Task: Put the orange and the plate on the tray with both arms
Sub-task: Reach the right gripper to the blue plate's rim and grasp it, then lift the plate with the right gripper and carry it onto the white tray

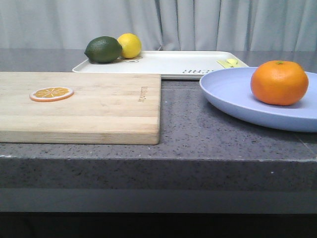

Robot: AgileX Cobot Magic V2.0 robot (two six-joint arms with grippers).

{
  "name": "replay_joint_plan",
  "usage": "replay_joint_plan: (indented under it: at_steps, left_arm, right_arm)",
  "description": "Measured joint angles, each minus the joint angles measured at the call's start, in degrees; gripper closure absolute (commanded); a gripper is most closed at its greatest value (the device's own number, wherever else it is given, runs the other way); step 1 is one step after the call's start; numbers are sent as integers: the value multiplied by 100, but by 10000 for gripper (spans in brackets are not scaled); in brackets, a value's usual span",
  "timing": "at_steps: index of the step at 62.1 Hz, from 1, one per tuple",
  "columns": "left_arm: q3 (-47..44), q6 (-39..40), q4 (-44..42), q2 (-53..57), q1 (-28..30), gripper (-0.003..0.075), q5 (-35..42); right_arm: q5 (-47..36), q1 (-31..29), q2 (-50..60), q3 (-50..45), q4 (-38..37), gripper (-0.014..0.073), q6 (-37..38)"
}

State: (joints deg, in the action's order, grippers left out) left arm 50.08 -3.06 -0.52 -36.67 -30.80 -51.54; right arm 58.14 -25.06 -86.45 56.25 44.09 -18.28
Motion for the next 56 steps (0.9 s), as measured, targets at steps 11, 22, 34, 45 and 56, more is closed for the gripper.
replay_joint_plan:
  at_steps: [11,22,34,45,56]
  left_arm:
    - [0,0,0,0,0,50,13]
    - [0,0,0,0,0,50,13]
    - [0,0,0,0,0,50,13]
    - [0,0,0,0,0,50,13]
    - [0,0,0,0,0,50,23]
  right_arm:
    - [-50,0,-10,0,0,348,0]
    - [8,0,-131,0,0,349,-43]
    - [58,0,-202,0,0,463,-155]
    - [58,0,-202,0,-36,567,-168]
    - [58,0,-206,-4,-117,663,-181]
